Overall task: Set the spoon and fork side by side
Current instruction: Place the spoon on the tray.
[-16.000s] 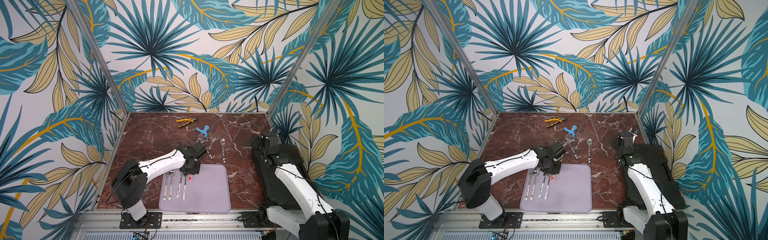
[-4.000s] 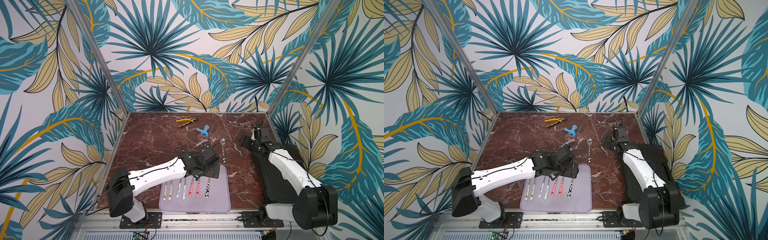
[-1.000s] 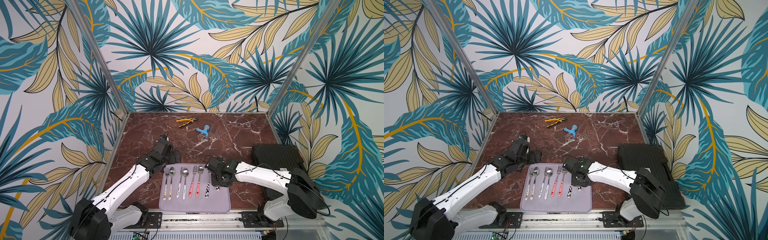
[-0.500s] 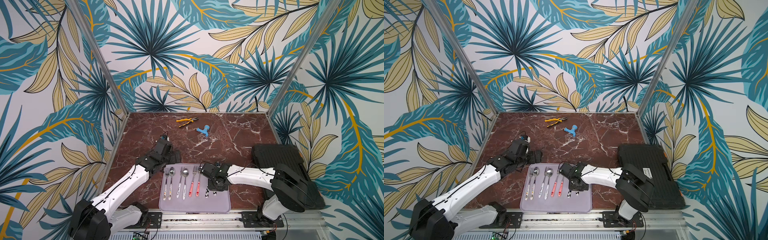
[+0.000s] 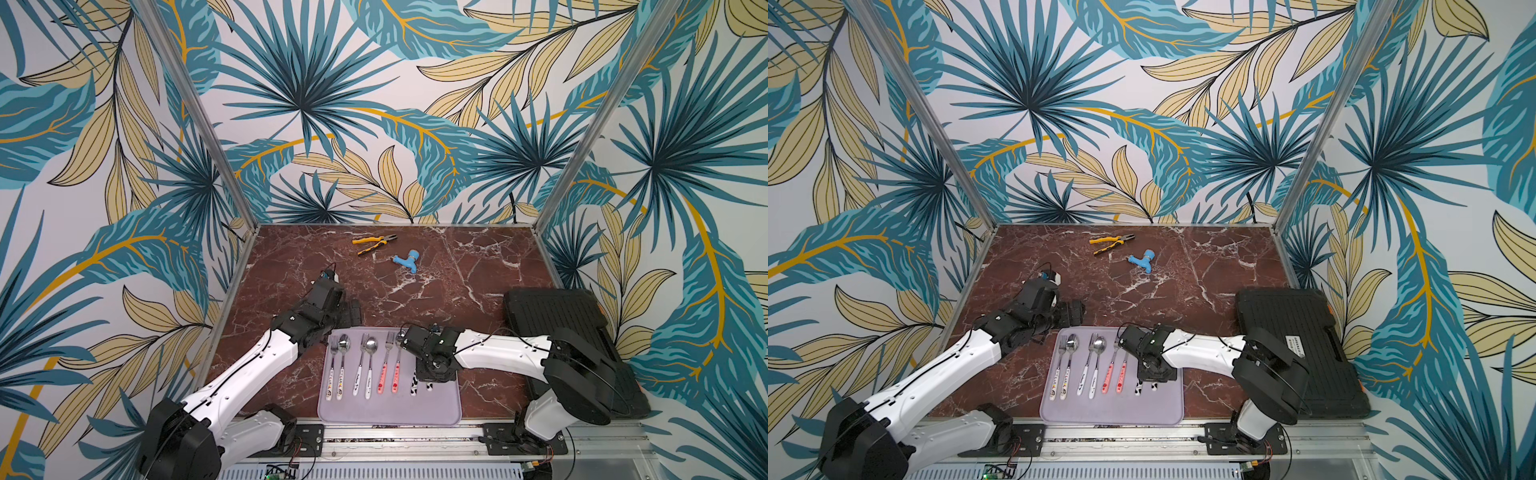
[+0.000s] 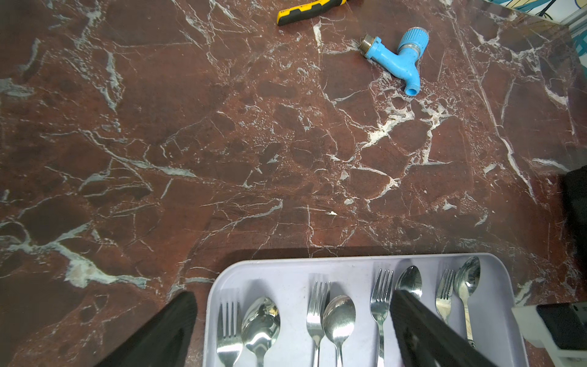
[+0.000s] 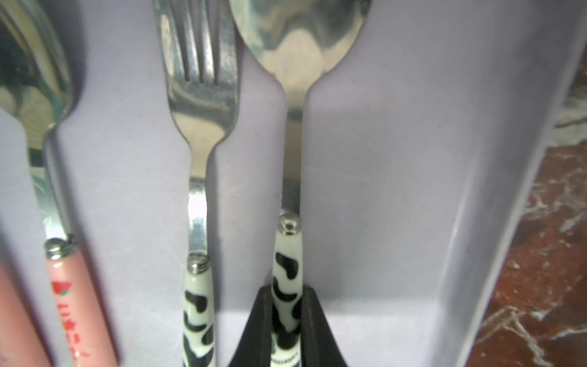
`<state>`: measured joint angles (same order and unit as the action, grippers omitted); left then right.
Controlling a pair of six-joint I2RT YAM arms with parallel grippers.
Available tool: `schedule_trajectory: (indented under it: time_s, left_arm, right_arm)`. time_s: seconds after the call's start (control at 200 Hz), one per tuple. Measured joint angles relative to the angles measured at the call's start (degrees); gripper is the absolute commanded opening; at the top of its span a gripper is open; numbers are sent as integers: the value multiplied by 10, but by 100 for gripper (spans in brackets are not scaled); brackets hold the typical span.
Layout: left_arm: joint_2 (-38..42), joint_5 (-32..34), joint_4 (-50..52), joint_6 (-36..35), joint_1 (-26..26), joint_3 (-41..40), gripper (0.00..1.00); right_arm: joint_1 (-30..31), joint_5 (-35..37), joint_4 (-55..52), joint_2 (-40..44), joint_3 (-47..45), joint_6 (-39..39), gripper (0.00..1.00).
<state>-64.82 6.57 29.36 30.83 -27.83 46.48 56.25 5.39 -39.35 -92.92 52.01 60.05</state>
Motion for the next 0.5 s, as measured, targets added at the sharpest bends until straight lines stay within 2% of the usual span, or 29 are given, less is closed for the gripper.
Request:
schedule_trajectory:
  time_s: [0.26,0.496]
  left_arm:
    - [0,0,0,0,1,0,100]
    - [0,0,0,0,1,0,100]
  right_arm:
    - [0,-13,-19,-23,26,-41,0]
    - [0,-14,-14,-22,23,-36,3]
